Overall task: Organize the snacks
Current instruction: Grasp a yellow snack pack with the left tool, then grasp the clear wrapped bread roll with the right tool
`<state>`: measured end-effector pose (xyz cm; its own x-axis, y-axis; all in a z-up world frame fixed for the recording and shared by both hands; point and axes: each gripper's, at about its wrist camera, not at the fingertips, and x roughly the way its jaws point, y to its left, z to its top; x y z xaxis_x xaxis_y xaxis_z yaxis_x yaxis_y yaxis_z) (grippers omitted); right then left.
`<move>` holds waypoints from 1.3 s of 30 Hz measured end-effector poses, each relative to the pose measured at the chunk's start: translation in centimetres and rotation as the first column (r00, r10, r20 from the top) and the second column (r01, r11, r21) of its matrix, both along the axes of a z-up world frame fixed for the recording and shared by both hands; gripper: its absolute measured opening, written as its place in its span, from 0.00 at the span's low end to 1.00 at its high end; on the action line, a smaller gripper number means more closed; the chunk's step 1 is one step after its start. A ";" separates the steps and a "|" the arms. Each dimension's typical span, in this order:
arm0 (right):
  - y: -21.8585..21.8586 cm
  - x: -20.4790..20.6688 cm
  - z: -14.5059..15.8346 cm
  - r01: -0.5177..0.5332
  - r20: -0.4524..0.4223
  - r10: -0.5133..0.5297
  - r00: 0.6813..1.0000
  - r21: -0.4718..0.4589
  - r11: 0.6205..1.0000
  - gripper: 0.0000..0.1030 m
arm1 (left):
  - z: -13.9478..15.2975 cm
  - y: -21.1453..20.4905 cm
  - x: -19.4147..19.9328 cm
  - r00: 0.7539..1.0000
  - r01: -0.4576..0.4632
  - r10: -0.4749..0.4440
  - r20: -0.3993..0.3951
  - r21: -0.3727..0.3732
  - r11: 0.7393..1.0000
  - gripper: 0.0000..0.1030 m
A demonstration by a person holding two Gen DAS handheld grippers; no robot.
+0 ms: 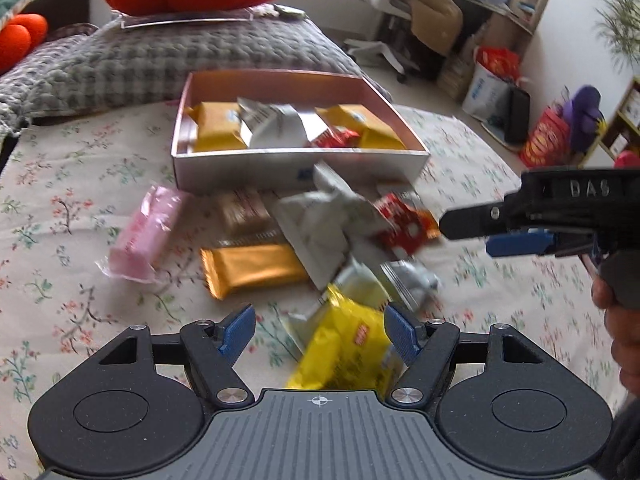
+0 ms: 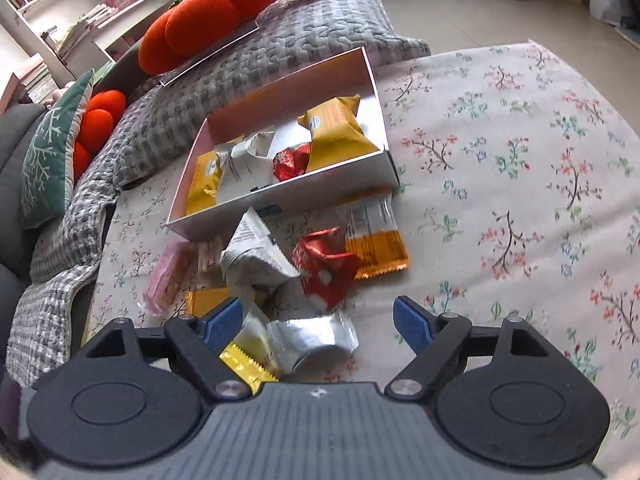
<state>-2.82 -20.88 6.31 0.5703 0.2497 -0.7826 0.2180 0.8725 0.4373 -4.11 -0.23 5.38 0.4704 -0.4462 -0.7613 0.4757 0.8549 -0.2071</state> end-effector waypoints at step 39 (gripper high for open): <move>4.3 -4.3 -3.2 -0.104 -0.082 0.108 0.991 0.051 0.993 0.84 | -1.7 0.2 -0.4 0.997 -0.080 0.081 -0.003 0.127 0.989 0.46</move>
<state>-7.12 -16.55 3.08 0.4706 0.3426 -0.8131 0.1635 0.8717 0.4619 -4.47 -0.06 3.68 0.4949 -0.3069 -0.8129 0.4029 0.9100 -0.0983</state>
